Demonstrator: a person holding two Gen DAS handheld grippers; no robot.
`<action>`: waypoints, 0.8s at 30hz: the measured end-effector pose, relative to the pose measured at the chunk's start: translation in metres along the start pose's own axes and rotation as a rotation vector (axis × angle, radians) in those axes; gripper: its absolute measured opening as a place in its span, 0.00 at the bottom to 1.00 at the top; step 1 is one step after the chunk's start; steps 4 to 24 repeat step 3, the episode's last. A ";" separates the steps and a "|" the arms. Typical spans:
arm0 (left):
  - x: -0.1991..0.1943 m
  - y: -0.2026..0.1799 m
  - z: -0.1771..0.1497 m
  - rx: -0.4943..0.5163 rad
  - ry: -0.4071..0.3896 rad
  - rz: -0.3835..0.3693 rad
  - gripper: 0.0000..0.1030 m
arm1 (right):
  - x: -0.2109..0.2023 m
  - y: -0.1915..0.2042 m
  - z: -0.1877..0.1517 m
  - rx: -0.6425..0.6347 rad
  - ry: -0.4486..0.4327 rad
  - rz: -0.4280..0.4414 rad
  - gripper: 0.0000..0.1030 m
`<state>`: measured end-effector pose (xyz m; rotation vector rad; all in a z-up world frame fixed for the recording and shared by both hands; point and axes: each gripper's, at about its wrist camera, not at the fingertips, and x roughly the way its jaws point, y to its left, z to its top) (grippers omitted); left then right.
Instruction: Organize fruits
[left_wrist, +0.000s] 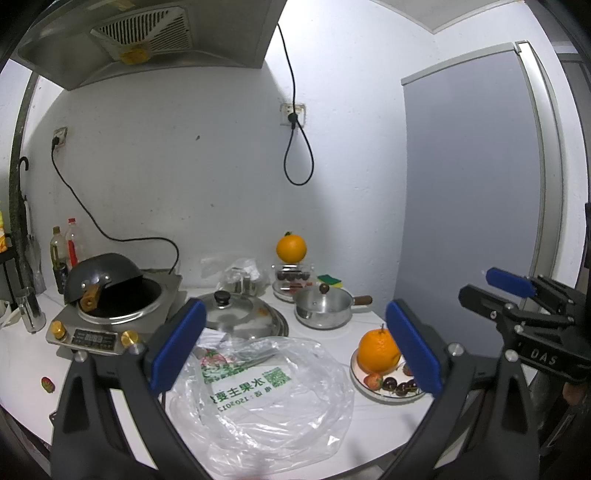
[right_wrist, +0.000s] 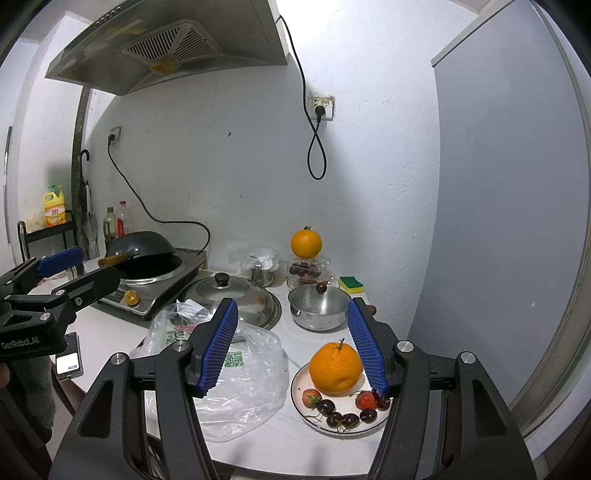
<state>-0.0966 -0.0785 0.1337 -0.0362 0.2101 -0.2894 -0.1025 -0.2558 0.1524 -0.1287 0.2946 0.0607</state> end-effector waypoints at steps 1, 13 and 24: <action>0.000 0.000 0.000 0.000 0.000 0.000 0.96 | 0.000 0.000 0.000 0.000 0.000 0.000 0.63; 0.000 -0.001 0.000 -0.002 0.003 -0.001 0.96 | 0.000 0.000 0.000 0.000 0.001 -0.001 0.63; 0.000 -0.001 0.000 -0.002 0.003 -0.001 0.96 | 0.000 0.000 0.000 0.000 0.001 -0.001 0.63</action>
